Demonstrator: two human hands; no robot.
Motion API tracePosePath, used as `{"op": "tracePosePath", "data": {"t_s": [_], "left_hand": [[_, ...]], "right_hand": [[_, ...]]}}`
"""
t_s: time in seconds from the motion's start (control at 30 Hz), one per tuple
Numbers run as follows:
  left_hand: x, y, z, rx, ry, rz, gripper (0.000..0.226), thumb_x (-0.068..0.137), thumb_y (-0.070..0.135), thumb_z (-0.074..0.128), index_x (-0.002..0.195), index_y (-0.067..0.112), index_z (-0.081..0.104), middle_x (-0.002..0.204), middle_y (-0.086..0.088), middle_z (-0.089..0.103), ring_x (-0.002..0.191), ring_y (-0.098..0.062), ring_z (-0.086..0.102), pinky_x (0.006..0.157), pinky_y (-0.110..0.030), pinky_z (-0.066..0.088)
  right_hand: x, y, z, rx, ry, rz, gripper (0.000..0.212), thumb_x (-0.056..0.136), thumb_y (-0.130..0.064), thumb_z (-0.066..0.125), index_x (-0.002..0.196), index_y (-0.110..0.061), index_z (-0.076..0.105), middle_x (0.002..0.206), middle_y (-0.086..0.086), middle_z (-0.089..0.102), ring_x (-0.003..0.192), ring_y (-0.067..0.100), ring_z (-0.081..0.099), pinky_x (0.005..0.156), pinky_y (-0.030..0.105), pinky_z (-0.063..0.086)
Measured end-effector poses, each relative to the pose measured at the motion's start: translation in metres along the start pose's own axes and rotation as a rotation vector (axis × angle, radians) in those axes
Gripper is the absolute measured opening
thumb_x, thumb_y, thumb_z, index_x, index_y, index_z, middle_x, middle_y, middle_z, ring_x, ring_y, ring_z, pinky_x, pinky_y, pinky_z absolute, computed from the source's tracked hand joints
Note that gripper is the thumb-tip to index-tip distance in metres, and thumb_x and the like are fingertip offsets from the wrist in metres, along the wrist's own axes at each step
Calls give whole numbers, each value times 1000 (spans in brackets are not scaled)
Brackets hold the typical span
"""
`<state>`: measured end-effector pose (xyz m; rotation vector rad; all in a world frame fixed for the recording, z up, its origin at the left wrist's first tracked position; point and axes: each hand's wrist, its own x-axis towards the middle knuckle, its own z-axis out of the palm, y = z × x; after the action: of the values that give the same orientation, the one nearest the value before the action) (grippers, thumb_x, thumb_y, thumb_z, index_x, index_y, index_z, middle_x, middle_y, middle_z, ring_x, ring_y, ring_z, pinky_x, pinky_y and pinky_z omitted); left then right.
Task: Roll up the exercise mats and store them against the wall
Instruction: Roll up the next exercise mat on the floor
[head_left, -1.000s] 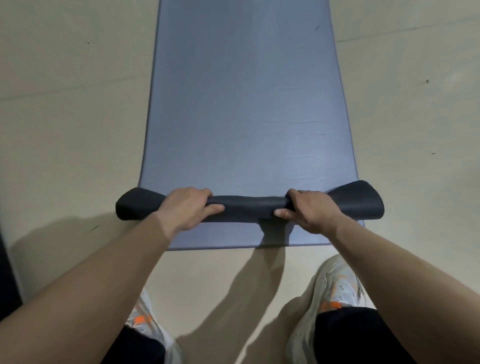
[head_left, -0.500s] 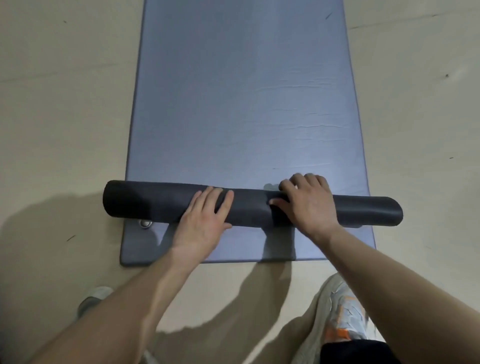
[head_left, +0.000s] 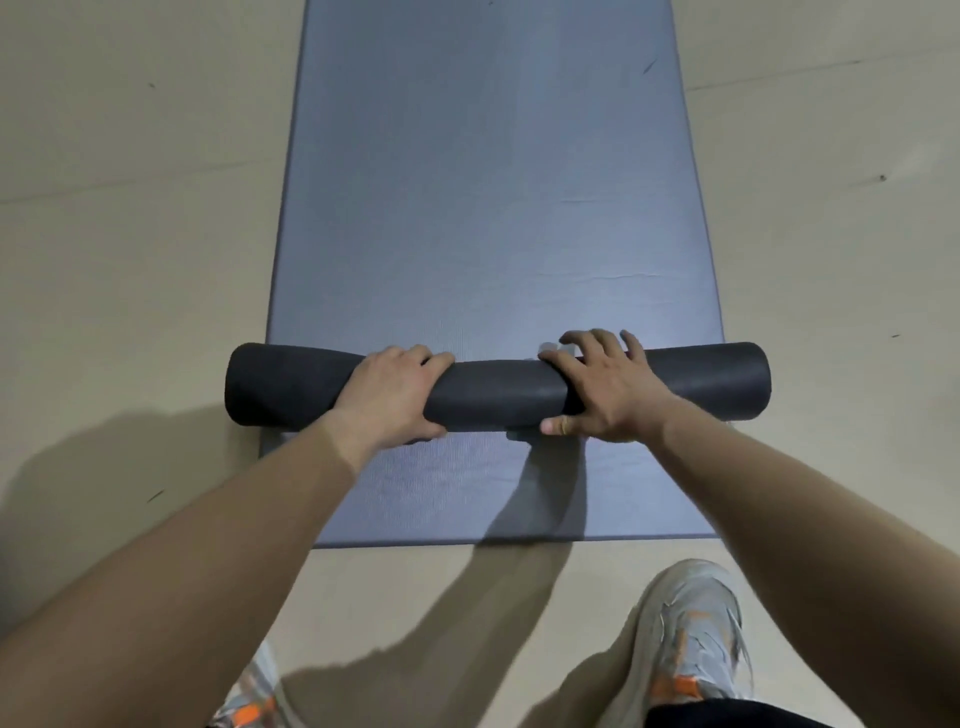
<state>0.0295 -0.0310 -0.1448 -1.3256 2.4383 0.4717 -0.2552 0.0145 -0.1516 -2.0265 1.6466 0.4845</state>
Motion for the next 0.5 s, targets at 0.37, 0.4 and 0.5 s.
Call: {"op": "tracePosePath", "data": {"t_s": [0.37,0.4,0.5], "left_hand": [[-39,11,-14,-177,-115,-144,80,69,61,82,136,34,49,127,9,59,110,-19,56,88,-32,47],[-46,14,-11,-129,-2,-164,76,72,65,78,135,33,49,129,8,56,114,-20,54,94,-35,44],[-48,14,-10,-269,44,-190,61,79,63,73,130,33,56,126,7,58,114,-20,55,93,-37,44]], "right_hand": [[-16,-17,-18,212,-310,58,66,65,-37,92,122,-38,59,116,-8,67,103,20,59,85,32,45],[-14,-15,-21,249,-313,75,66,62,-36,93,118,-39,58,115,-9,67,106,21,61,87,33,47],[-20,-20,-12,203,-152,83,83,63,-43,91,136,-37,51,130,-5,60,121,25,54,109,49,41]]}}
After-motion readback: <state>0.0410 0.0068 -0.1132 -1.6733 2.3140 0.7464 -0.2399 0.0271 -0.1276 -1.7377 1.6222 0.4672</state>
